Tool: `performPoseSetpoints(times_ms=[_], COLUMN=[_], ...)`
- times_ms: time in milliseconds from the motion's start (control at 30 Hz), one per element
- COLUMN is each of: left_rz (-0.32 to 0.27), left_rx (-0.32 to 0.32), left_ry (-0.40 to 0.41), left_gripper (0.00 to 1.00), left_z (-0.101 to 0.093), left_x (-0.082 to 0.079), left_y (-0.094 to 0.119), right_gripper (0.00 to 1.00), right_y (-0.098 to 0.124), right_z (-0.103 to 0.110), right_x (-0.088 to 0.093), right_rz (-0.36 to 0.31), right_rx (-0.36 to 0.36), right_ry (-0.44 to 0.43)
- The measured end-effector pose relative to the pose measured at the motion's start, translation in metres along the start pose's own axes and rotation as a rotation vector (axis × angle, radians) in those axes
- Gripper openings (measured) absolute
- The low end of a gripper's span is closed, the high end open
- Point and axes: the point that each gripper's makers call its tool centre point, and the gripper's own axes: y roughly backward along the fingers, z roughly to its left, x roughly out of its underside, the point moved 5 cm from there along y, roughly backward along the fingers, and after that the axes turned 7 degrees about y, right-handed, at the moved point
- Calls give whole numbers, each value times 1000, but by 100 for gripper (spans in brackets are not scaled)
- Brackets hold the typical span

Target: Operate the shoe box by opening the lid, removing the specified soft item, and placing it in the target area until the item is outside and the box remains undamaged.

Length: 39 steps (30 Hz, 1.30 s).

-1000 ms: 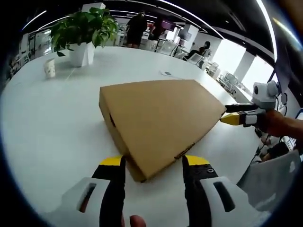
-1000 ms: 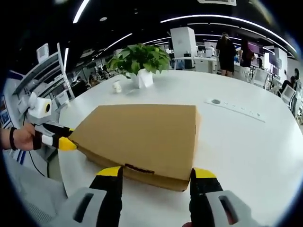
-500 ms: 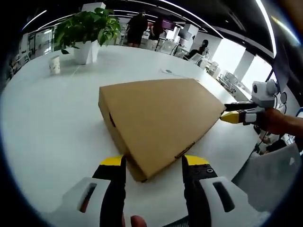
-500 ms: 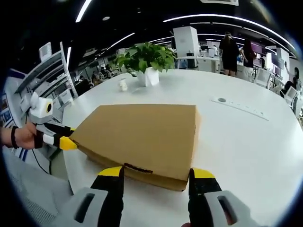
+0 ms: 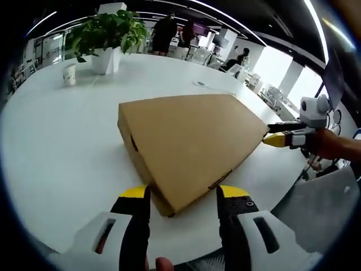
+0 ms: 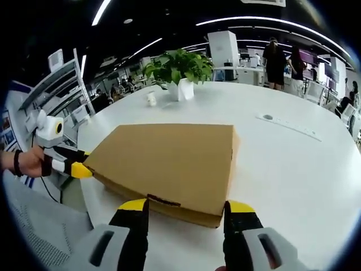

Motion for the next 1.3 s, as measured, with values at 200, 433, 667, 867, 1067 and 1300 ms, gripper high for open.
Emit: performPoseSetpoints(times_ms=[200, 433, 667, 867, 1067, 1300], left_rz=[-20, -32, -55, -70, -85, -106], left_rx=[-7, -11, -4, -4, 1, 14], left_ry=[14, 7, 7, 2, 1, 6], left_gripper=[47, 46, 44, 43, 43, 42], left_z=[-1, -2, -4, -6, -8, -8], left_x=[0, -3, -7, -10, -13, -19], left_y=[3, 6, 14, 19, 23, 29], right_gripper=[50, 49, 48, 47, 47, 45], right_y=[3, 7, 14, 17, 22, 26], right_z=[1, 0, 1, 1, 1, 1], right_x=[-2, -6, -13, -16, -23, -30], right_rz=[0, -23, -45, -78, -99, -120], right_rx=[-1, 0, 4, 9, 16, 21], right_ry=[-7, -19, -17, -23, -18, -26])
